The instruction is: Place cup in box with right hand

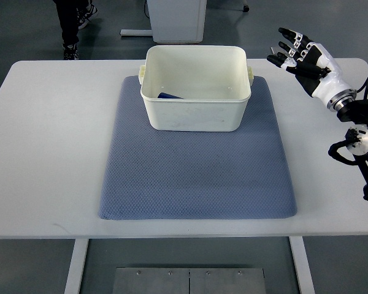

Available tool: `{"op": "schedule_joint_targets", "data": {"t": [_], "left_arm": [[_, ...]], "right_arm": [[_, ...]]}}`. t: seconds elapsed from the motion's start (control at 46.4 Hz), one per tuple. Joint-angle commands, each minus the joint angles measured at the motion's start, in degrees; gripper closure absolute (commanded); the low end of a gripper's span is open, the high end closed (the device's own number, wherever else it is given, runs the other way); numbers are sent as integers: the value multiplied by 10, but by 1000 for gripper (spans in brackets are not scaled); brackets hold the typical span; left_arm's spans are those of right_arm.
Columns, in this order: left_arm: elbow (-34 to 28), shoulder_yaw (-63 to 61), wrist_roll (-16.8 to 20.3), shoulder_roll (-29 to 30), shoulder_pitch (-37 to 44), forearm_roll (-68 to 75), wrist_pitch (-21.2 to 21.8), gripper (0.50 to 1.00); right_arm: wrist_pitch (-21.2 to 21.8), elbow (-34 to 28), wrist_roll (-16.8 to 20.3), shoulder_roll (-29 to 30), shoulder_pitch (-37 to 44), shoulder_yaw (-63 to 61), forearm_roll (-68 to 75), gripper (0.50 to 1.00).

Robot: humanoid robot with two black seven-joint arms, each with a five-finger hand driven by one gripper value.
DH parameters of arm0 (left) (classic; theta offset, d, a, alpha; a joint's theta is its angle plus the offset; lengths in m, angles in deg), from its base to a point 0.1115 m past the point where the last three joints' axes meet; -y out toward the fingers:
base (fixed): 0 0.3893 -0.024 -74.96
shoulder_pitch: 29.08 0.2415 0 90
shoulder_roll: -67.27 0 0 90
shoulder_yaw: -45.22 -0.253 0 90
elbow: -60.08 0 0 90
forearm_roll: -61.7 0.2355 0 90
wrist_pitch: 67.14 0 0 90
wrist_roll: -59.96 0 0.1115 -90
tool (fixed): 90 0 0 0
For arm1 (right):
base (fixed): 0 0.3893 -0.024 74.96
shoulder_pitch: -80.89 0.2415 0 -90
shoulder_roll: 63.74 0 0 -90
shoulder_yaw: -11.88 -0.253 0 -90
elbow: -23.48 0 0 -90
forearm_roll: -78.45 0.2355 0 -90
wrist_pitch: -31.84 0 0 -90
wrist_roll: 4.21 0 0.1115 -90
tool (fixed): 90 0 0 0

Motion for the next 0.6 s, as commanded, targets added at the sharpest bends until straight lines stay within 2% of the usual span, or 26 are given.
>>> {"op": "schedule_joint_targets", "data": {"t": [0.0,0.194,0.582], "left_arm": [[0,0,0,0,0,0,0,500],[0,-1,0,0,0,0,0,500],[0,0,0,0,0,0,0,500]], "right_arm": [[-1,12,-7,15,-8,-10,0,500],[-1,41,-12,50,-21,-16,5,500],[-1,41,-12,79,-42,-29,5,500]]}}
